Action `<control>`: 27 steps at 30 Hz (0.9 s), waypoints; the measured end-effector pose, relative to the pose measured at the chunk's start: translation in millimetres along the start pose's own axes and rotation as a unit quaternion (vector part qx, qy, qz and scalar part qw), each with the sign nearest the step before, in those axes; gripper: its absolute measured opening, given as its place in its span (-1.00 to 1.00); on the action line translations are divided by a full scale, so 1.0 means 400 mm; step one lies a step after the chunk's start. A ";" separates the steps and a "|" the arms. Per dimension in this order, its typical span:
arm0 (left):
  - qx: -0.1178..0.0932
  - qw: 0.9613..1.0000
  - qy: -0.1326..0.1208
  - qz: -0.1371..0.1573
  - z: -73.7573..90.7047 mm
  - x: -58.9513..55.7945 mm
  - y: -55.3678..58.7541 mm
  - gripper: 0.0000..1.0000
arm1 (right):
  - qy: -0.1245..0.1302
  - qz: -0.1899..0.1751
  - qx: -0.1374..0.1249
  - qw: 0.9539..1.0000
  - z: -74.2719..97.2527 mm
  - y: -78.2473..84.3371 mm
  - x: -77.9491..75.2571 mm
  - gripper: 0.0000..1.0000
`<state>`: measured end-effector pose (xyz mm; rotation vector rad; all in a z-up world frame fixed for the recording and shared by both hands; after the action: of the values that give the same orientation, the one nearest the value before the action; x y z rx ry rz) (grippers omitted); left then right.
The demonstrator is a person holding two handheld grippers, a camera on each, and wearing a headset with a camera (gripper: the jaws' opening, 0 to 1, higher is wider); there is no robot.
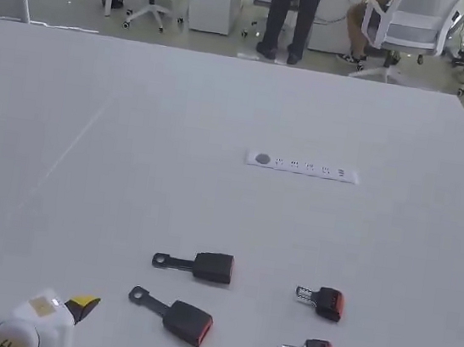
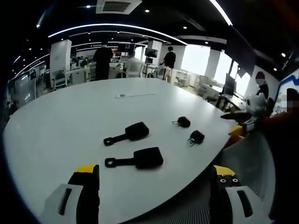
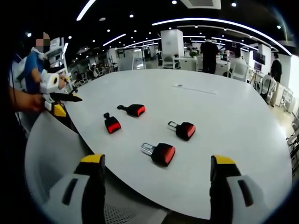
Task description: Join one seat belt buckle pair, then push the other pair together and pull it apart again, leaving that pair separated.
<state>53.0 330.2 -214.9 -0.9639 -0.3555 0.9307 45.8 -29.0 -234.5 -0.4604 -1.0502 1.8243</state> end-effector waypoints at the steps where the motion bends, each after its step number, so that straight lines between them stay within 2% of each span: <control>1: 0.000 1.000 0.000 0.000 -0.001 -0.001 0.000 1.00 | 0.000 0.000 0.000 1.000 0.000 0.000 -0.001 0.92; 15: 0.001 1.000 0.004 0.001 -0.004 0.001 0.000 1.00 | -0.003 0.002 0.006 1.000 -0.007 0.009 0.000 0.92; 27: 0.017 0.999 0.018 -0.023 -0.033 0.025 -0.017 1.00 | -0.019 0.026 0.018 0.999 -0.050 -0.014 -0.009 0.91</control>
<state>70.6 329.3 -218.0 -0.9360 -0.3297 0.8745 64.3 -21.8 -241.5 -0.4374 -1.0385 1.9021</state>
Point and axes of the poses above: the centre of the closed fingertips' face, and the gripper's own axes: z roughly backward along the fingers, x roughly to its left, y roughly out of its underside, the point moved 6 cm from there along z, roughly backward along the fingers, and after that the axes turned 3 degrees about -z, right-handed, at the moved point
